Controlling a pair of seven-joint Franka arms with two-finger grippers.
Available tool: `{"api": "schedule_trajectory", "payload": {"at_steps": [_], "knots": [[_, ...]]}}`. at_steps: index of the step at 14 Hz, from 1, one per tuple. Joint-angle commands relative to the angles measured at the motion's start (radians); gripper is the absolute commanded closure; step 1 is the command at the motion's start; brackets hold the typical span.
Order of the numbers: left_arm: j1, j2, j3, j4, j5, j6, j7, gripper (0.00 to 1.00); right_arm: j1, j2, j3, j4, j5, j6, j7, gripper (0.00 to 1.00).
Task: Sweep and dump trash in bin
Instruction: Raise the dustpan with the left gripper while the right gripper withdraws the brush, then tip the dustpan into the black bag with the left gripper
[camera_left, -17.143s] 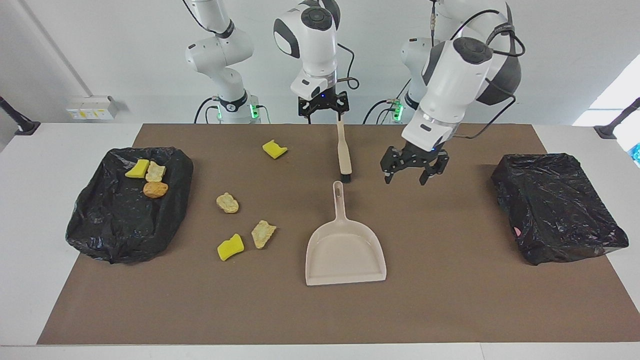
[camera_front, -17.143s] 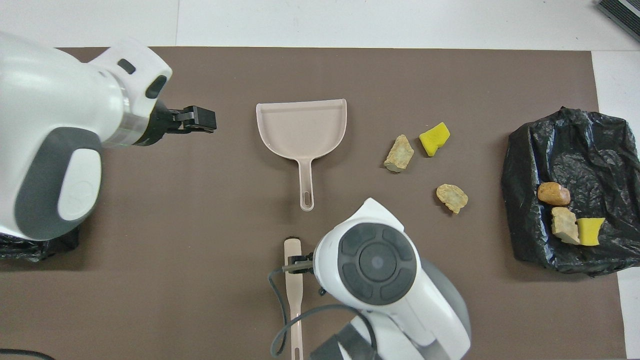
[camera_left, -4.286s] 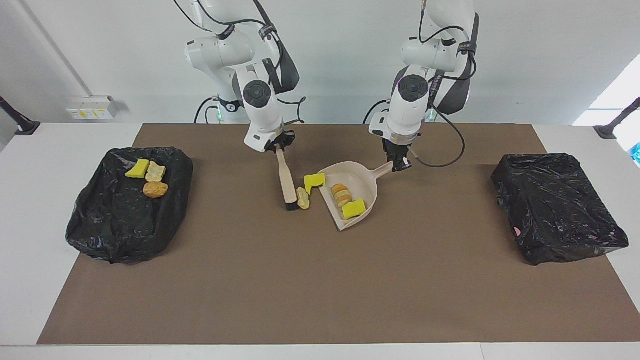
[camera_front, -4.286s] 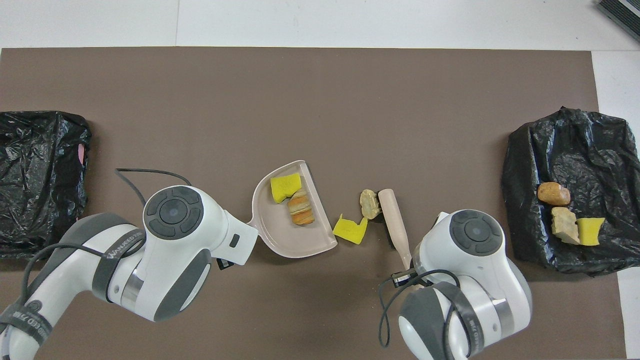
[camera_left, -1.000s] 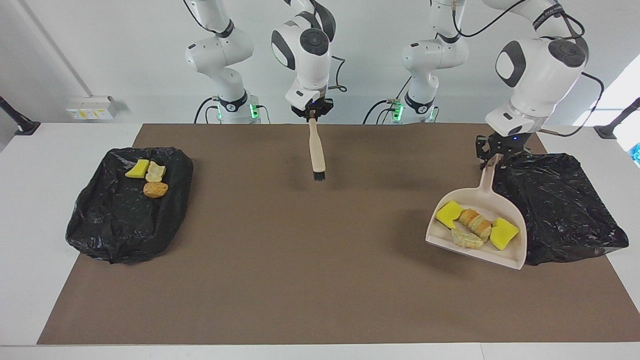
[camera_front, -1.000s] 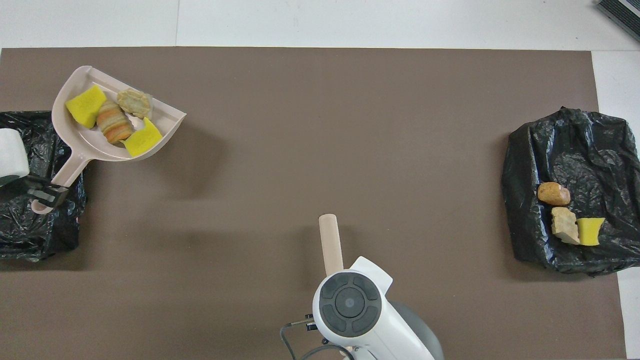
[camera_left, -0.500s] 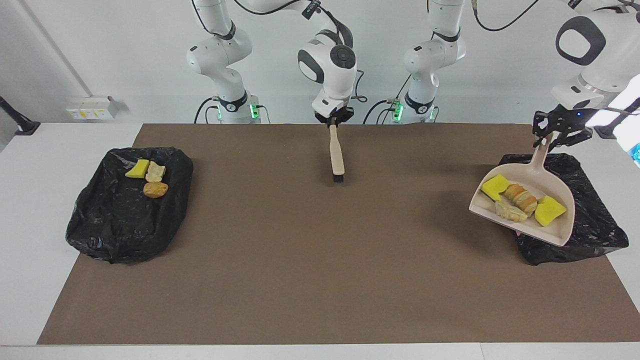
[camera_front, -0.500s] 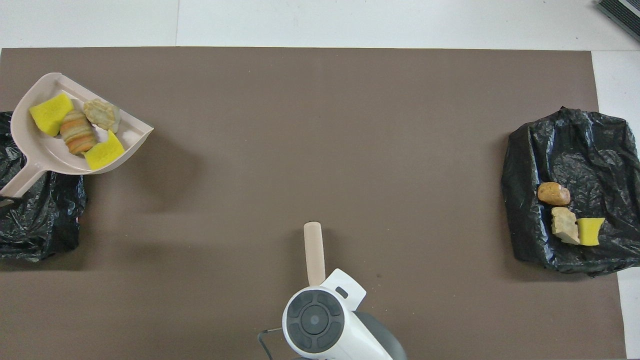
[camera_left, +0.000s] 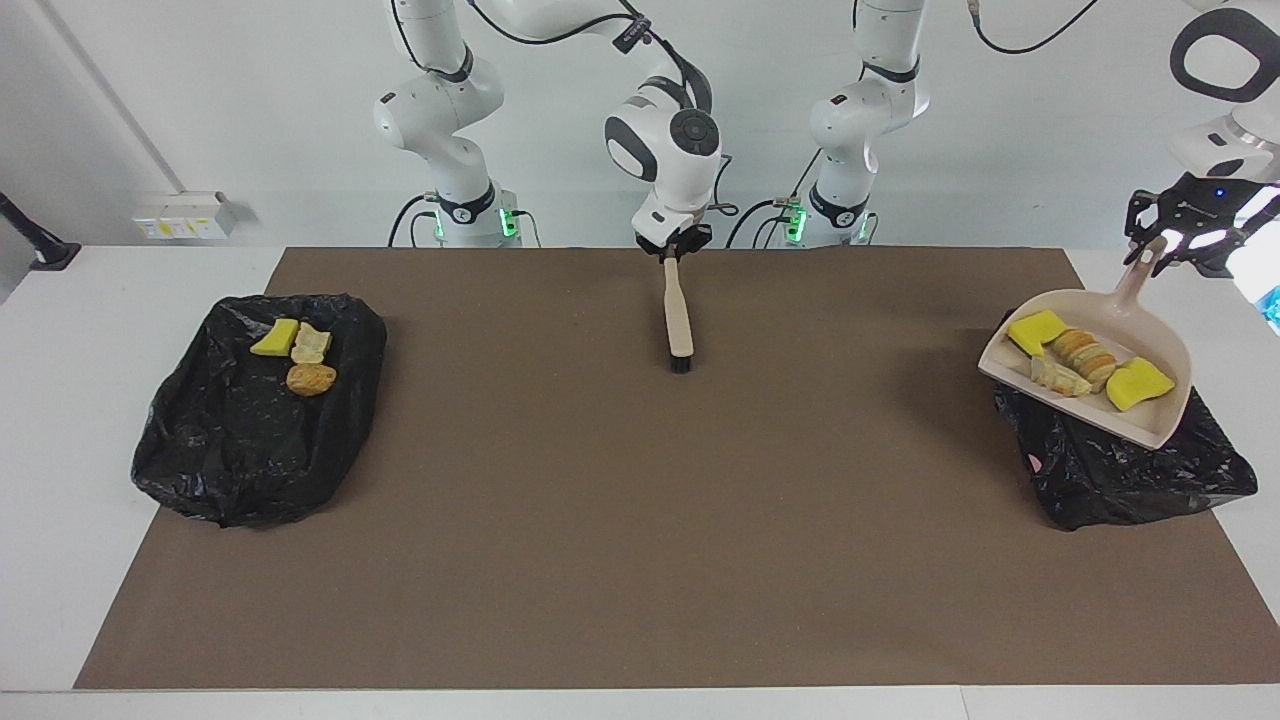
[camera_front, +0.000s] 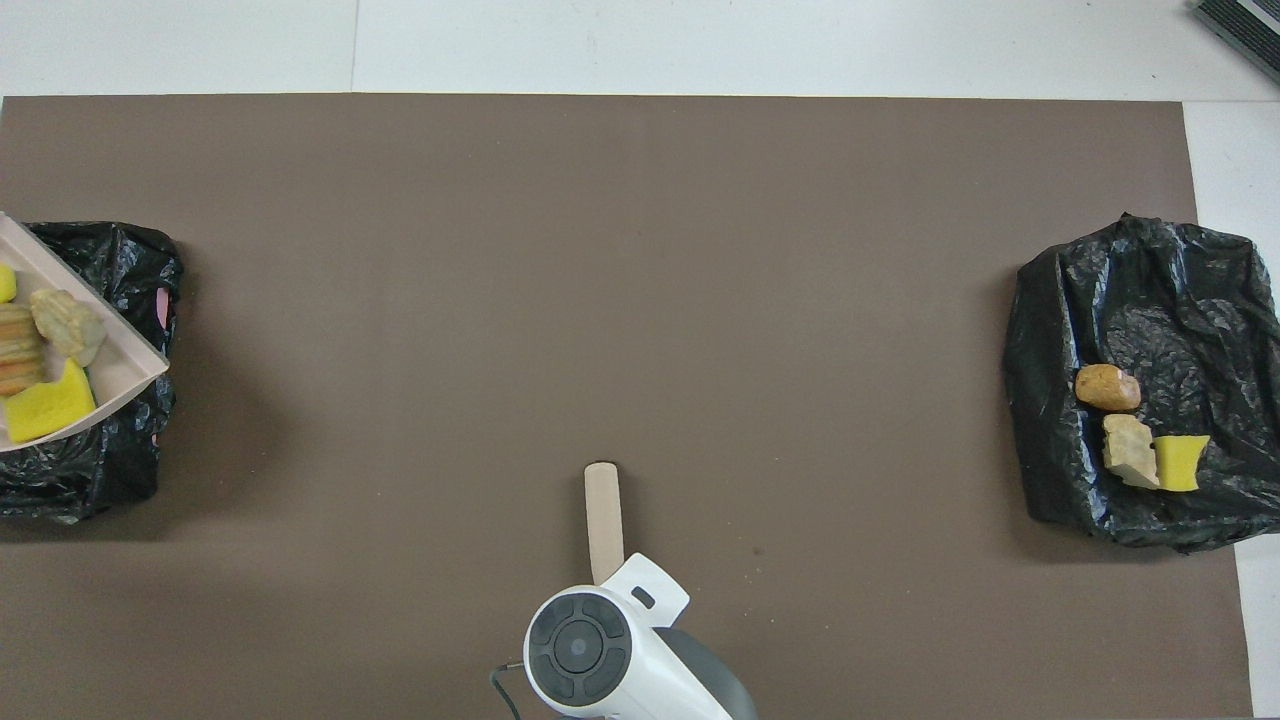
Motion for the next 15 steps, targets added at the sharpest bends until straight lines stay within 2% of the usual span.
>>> {"api": "schedule_trajectory", "payload": {"at_steps": [1, 3, 4, 5, 11, 13, 15], "knots": [[0.005, -0.005, 0.043, 0.007, 0.008, 0.040, 0.105, 1.00, -0.003, -0.002, 0.001, 0.001, 0.003, 0.012, 0.012, 0.97], [0.008, 0.002, 0.068, 0.004, 0.008, 0.093, 0.148, 1.00, -0.005, -0.002, 0.001, 0.001, 0.003, 0.012, 0.010, 0.95], [0.017, 0.004, 0.071, 0.002, 0.008, 0.103, 0.150, 1.00, -0.005, -0.001, 0.001, 0.003, 0.003, 0.012, 0.009, 0.68], [0.036, 0.007, 0.071, 0.002, 0.008, 0.111, 0.153, 1.00, -0.005, -0.001, 0.001, 0.006, 0.003, 0.010, 0.004, 0.01], [0.076, 0.065, 0.074, -0.004, 0.088, 0.272, 0.287, 1.00, -0.002, 0.001, 0.001, 0.050, 0.001, -0.033, 0.012, 0.00], [0.079, 0.080, 0.077, 0.002, 0.147, 0.286, 0.315, 1.00, -0.012, -0.004, 0.001, 0.101, 0.001, -0.094, 0.012, 0.00], [0.065, 0.080, 0.074, 0.002, 0.282, 0.286, 0.326, 1.00, -0.035, -0.018, -0.001, 0.162, 0.001, -0.169, 0.005, 0.00]]}}
